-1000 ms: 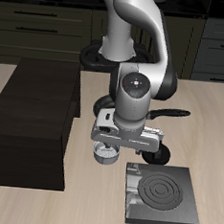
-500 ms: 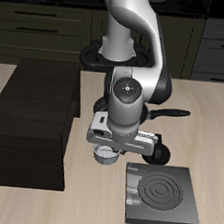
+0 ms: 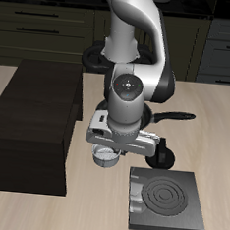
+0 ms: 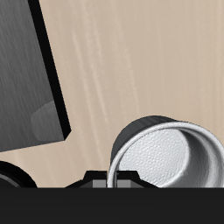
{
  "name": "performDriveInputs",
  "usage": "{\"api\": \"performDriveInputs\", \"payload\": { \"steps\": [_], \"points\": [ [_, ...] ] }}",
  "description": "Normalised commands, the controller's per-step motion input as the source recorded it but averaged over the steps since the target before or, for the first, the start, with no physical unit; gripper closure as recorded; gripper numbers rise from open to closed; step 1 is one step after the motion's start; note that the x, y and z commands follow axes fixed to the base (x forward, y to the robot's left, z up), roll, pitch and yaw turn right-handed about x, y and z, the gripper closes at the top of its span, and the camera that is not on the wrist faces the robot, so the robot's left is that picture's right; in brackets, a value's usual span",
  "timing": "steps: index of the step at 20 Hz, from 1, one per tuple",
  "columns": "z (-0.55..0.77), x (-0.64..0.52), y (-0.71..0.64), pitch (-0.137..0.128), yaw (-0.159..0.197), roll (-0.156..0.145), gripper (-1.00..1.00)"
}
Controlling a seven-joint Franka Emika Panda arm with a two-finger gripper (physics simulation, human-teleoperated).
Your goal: Place the ramekin on the stove
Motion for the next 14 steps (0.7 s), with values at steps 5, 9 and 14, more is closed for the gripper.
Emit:
{"api": "performDriveInputs", "payload": {
  "steps": [5, 9, 14],
  "points": [
    [0.25, -0.08, 0.08, -0.034, 0.027, 0.006, 1.0],
    [0.39, -0.1, 0.12, -0.06, 0.021, 0.028, 1.0],
    [0.26, -0.07, 0.09, -0.031, 0.021, 0.023, 1.0]
  ]
}}
